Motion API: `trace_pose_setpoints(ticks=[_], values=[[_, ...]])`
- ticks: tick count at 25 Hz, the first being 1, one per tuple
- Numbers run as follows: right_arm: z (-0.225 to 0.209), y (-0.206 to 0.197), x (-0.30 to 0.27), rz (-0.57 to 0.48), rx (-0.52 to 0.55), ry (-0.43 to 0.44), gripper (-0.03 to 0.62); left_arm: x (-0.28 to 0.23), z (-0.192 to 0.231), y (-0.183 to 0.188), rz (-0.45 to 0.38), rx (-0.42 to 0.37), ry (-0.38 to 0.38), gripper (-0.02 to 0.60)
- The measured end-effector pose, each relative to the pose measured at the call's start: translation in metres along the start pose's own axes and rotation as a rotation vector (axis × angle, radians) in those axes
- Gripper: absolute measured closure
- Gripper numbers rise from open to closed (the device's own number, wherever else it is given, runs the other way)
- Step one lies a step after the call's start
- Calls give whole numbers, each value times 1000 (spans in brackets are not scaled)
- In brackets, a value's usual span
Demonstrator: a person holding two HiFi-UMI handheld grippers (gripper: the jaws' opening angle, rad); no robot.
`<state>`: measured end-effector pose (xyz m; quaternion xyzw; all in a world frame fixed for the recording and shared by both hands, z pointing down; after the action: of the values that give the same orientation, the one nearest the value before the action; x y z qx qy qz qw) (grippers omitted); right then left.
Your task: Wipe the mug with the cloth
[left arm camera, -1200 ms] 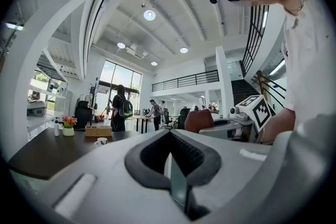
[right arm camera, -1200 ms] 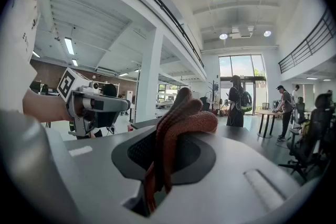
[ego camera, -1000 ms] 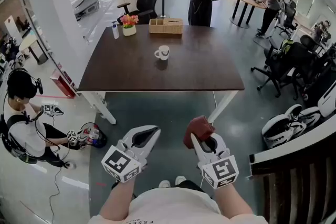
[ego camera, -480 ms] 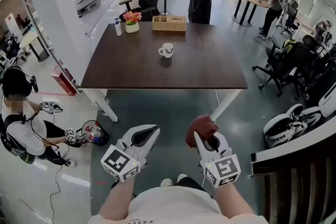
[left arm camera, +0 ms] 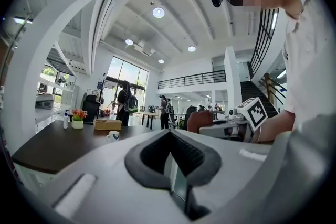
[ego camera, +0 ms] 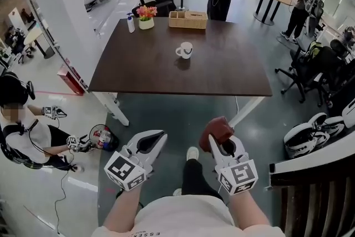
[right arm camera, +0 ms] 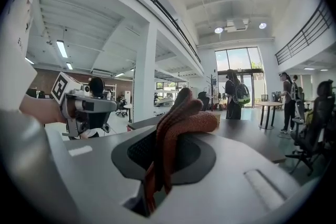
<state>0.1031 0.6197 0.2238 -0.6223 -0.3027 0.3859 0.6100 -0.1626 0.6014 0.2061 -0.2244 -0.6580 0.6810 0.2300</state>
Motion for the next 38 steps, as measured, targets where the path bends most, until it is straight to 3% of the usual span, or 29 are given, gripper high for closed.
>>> trace_pose_setpoints(ticks=[5, 14, 20, 27, 34, 38], values=[[-33, -8, -65, 4, -3, 32, 514, -33, 55, -15, 10, 21, 32, 581], [-145, 15, -199, 20, -1, 68, 516, -142, 175, -4, 32, 70, 68, 581], [-218, 17, -294, 42, -13, 103, 516, -225, 246, -4, 56, 41, 46, 581], [-262, 12, -368, 71, -29, 127, 515, -279, 309, -10, 86, 13, 64, 581], [-298, -12, -429, 150, -52, 87, 515, -324, 383, -55, 153, 69, 16, 581], [-314, -26, -463, 237, -102, 65, 515, -352, 424, -82, 235, 92, -20, 581]])
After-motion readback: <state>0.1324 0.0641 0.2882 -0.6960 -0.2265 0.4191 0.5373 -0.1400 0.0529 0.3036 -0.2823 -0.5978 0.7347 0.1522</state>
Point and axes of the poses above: the fingertips, and each gripper's own axes: x backward along the fingers, z to its left, y out of its top, the point moved 10 cm from there along x, backward along the fingers
